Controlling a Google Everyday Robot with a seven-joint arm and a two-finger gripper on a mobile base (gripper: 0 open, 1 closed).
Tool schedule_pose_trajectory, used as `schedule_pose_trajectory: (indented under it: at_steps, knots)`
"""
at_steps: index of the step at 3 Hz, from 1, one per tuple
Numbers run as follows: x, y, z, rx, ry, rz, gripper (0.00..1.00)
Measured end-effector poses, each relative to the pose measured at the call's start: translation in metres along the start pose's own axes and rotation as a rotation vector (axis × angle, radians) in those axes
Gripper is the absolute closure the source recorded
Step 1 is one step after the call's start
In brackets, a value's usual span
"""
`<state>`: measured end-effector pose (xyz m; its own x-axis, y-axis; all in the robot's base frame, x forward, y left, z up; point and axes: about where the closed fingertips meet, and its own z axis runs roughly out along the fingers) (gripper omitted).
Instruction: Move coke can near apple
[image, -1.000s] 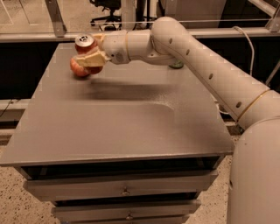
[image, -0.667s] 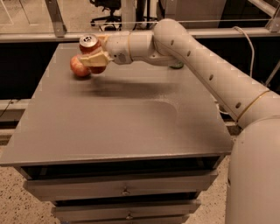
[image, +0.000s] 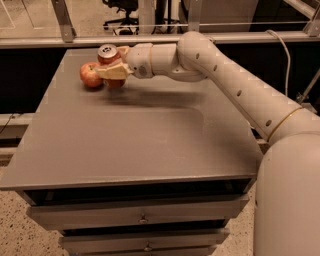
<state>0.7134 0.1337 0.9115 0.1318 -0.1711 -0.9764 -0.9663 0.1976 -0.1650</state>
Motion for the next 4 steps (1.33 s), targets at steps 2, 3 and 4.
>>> schedule_pose_trajectory:
  at_steps: [2, 3, 4]
  knots:
    - [0.0115, -0.0032, -0.0006, 0.008, 0.023, 0.039, 0.02]
    - [0.0156, -0.0008, 0.0029, -0.003, 0.033, 0.060, 0.00]
    - [0.0155, -0.0005, -0.0022, 0.007, 0.044, 0.068, 0.00]
